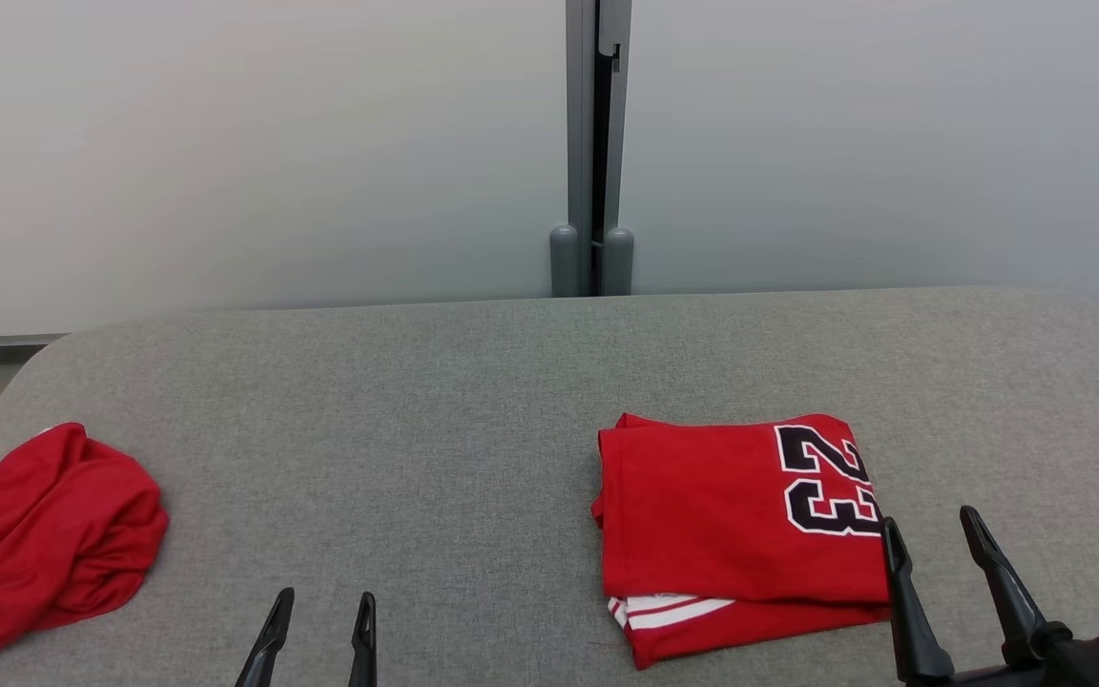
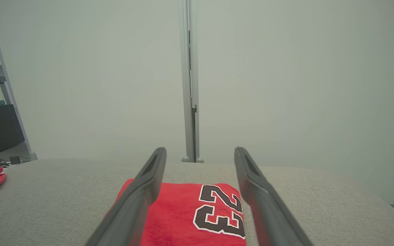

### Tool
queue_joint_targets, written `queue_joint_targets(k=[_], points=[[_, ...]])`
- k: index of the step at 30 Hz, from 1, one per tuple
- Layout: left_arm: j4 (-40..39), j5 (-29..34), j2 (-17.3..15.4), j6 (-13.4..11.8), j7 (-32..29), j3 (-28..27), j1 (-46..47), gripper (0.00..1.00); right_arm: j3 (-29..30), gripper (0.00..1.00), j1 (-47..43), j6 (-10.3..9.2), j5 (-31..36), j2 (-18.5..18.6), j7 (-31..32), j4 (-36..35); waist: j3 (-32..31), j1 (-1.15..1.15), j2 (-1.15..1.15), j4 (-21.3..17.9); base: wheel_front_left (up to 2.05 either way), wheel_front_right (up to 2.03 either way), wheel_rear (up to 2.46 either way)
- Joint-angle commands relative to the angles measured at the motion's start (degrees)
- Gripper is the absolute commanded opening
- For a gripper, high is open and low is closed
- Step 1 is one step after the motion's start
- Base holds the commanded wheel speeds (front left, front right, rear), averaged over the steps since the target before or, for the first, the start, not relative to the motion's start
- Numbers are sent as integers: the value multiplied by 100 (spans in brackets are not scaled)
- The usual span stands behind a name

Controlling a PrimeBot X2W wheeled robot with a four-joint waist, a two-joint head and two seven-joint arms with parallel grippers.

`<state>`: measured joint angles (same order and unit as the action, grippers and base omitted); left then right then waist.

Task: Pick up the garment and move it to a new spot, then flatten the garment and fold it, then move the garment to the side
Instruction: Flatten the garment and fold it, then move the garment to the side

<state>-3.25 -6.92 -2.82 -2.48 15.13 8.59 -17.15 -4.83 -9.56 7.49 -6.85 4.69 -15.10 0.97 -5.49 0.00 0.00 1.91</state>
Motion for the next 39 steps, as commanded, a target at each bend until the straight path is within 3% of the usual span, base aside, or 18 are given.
queue_joint_targets(k=[1,20,26,30,33,39], points=[[17,51,-18,28,1,-2,36,100,-22,100,-74,-1,21,17,-6,11,2,0,0,14,0,0,0],[95,-17,-19,-19,1,53,134,100,51,100,-173,-2,-89,2,-7,62,-13,0,0,87,0,0,0],[48,-13,-18,5,1,57,212,100,184,100,156,-1,-613,-81,-7,863,142,0,0,131,0,0,0],[37,42,-17,68,1,144,377,100,214,100,826,-1,-798,153,54,2065,347,0,0,232,0,0,0],[34,47,-19,119,1,220,474,100,112,100,1471,-1,-1207,465,534,2808,523,0,0,332,0,0,0],[33,107,-18,240,1,296,762,100,-399,100,2369,-1,-2452,1335,1810,3180,1041,0,0,538,0,0,0]])
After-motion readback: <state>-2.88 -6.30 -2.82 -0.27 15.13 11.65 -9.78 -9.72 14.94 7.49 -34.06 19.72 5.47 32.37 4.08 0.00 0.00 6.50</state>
